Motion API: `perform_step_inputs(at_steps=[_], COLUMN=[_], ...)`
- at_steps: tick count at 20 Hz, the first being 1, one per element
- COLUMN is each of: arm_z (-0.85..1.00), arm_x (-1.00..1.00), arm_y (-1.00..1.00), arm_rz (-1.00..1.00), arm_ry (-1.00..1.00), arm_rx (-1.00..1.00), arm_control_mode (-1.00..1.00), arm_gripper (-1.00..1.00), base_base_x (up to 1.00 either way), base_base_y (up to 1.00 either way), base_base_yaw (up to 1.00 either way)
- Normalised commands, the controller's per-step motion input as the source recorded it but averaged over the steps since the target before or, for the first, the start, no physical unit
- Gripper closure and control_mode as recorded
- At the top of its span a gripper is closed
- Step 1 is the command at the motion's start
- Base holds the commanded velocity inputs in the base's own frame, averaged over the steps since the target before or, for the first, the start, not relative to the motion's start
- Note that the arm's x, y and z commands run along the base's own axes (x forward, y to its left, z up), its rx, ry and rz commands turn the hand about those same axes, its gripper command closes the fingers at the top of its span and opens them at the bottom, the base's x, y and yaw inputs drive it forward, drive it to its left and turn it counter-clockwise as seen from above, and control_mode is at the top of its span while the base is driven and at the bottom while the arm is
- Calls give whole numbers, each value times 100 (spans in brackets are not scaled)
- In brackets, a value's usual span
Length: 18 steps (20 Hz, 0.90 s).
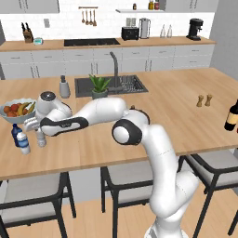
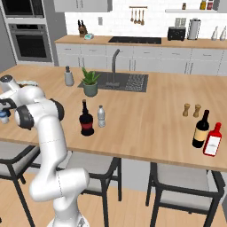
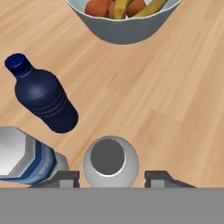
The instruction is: Move the plastic bottles in the middle to the plastics group, and the glass bottles in the middle to the glass group.
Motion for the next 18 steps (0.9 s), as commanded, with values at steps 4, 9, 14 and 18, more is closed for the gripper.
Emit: perform_step_inputs(at_steps=[4,9,14,18], arm_z=[0,3,35,76], arm_x=[0,0,-26,-89], arm_y=[0,-3,-32,-80], arm_rz=[0,0,-2,-5], arm_ry=[0,0,-6,-20], arm_rx=[0,0,5,17], arm_control_mode=[-100,-100,-100,-100], arm_gripper=[-100,-100,-100,-100], base_base_x=[0,0,0,0], base_base_y=[0,0,0,0], base_base_yaw=[0,0,0,0])
